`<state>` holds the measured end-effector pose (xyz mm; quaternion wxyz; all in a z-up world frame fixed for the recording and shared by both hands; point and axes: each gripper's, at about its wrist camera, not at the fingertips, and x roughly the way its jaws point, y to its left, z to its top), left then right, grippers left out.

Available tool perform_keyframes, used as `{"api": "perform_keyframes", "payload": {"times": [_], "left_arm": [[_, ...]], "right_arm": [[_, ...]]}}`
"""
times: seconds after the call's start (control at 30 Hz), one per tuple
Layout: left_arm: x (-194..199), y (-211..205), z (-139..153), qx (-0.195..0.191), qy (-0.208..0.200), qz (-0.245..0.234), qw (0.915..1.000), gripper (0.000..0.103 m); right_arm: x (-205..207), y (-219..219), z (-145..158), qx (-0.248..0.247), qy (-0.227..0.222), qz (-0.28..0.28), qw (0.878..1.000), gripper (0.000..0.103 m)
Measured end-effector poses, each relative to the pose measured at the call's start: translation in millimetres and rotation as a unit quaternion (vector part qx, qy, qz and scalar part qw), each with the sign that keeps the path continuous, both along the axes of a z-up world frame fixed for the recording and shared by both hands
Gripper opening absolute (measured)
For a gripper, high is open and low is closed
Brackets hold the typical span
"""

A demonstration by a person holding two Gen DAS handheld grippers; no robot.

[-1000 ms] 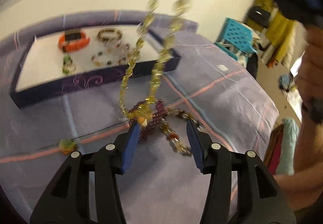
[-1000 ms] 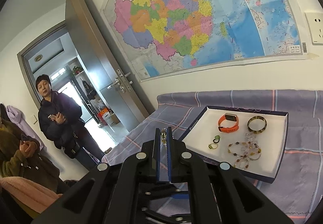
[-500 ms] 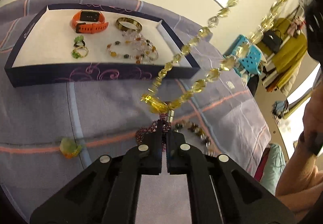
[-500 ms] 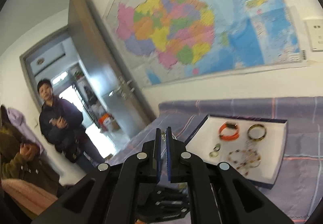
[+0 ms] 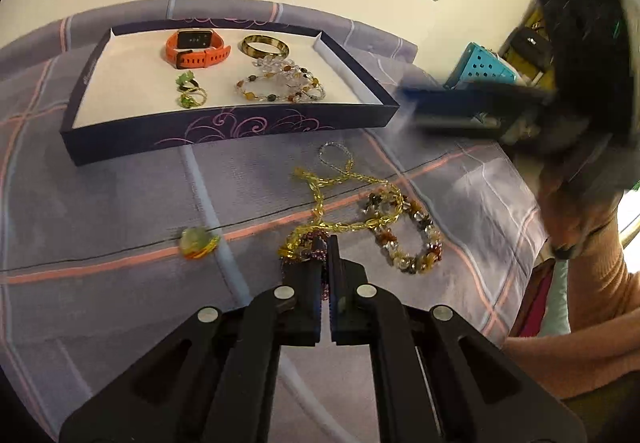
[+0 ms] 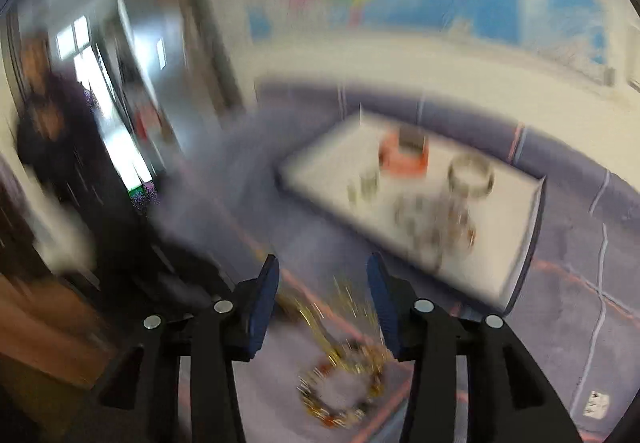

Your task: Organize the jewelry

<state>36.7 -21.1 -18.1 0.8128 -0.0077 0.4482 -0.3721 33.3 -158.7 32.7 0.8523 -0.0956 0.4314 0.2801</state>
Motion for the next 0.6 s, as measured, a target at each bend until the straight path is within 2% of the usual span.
{"api": "perform_keyframes", "payload": {"times": [0.03, 0.13, 0.3, 0.5, 0.53, 0.57, 0.6], "left_arm": [[0, 2, 0, 0.001, 0.0, -0.001, 1.0, 0.003], [0, 9, 2, 0.007, -0.001, -0.001, 1.0, 0.003], [-5, 19, 5, 0.007, 0.0, -0.018, 0.9998, 0.003], [-9, 22, 7, 0.014, -0.006, -0.034, 0.9993, 0.003], [-10, 23, 8, 0.016, -0.011, -0.029, 0.9994, 0.003], [-9, 25, 8, 0.013, -0.009, -0.028, 0.9995, 0.003], [-9, 28, 8, 0.007, -0.004, -0.027, 0.9996, 0.003]], "right_arm": [[-2, 12, -16, -0.026, 0.013, 0.023, 0.999, 0.041], [-5, 25, -36, -0.054, 0.011, 0.038, 0.998, 0.041], [-2, 35, -46, -0.075, 0.0, 0.046, 0.996, 0.041], [0, 56, -53, -0.075, -0.022, 0.085, 0.993, 0.045], [5, 55, -54, -0.056, -0.003, 0.085, 0.995, 0.04], [9, 52, -55, -0.04, 0.011, 0.082, 0.996, 0.029], [12, 50, -55, -0.038, 0.01, 0.072, 0.997, 0.015]]}}
